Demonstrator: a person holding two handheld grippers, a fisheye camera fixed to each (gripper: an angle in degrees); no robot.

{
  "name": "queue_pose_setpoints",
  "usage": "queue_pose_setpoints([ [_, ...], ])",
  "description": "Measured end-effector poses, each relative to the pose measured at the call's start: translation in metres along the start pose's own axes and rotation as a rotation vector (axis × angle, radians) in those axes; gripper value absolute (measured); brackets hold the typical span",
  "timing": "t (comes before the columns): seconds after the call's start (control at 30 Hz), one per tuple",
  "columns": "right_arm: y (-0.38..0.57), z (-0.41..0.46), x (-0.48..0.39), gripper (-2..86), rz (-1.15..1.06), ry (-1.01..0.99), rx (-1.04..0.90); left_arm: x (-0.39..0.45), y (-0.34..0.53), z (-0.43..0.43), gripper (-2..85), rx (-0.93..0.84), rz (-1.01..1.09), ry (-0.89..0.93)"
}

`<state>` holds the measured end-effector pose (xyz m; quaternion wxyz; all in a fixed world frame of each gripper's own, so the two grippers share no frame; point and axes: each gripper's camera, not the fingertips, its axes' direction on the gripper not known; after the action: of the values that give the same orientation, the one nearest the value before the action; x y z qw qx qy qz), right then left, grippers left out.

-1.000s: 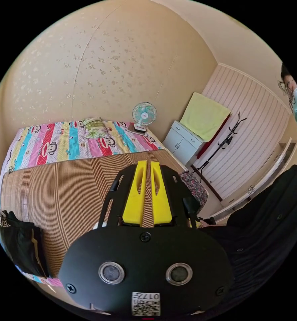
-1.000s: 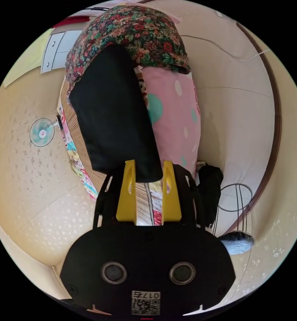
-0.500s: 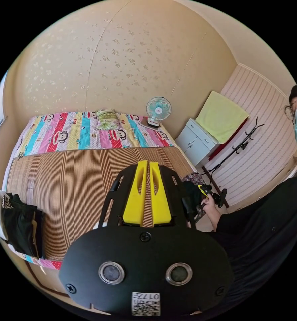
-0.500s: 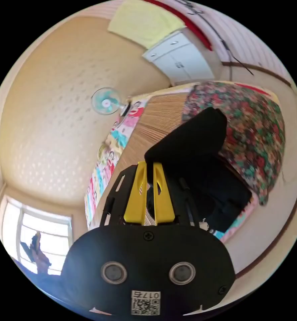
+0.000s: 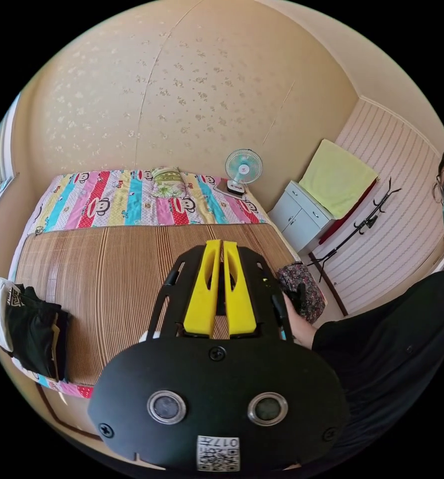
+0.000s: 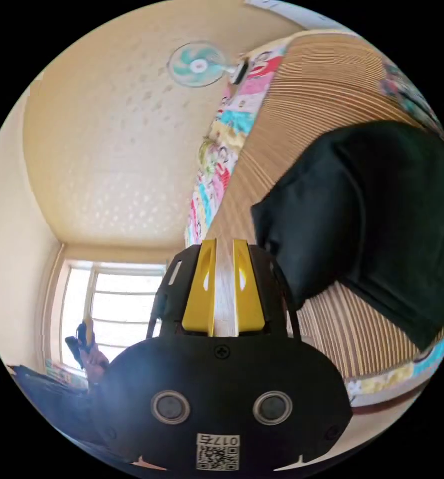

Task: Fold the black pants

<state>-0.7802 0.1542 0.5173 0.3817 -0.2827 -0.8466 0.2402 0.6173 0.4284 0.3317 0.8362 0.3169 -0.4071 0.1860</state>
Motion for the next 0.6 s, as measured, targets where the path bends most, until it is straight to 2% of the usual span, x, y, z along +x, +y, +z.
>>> queue_pose_setpoints([
  [0.03, 0.003, -0.015, 0.016, 6.4, 0.050, 0.033, 0.043, -0.002, -0.001, 0.002, -0.2, 0.000, -0.010, -0.002],
  [0.1, 0.022, -0.080, 0.075, 7.1, 0.287, 0.167, 0.215, -0.005, -0.003, 0.008, 0.8, -0.008, -0.018, -0.003],
  [0.2, 0.054, -0.147, 0.121, 7.9, 0.558, 0.248, 0.431, -0.003, -0.012, 0.023, 3.3, -0.032, -0.017, 0.014],
  [0.27, 0.055, -0.165, 0.135, 8.7, 0.541, 0.235, 0.455, 0.000, -0.019, 0.035, 4.4, -0.052, -0.008, 0.040],
  [0.47, 0.011, -0.144, 0.155, 10.0, 0.328, 0.274, 0.189, 0.015, -0.046, 0.068, 6.4, -0.107, 0.035, 0.110],
  [0.57, 0.011, -0.140, 0.159, 6.4, 0.351, 0.196, 0.196, 0.022, -0.058, 0.072, 6.5, -0.095, 0.058, 0.124],
  [0.6, 0.014, -0.142, 0.155, 3.3, 0.307, 0.094, 0.239, 0.025, -0.061, 0.072, 6.5, -0.087, 0.068, 0.126],
])
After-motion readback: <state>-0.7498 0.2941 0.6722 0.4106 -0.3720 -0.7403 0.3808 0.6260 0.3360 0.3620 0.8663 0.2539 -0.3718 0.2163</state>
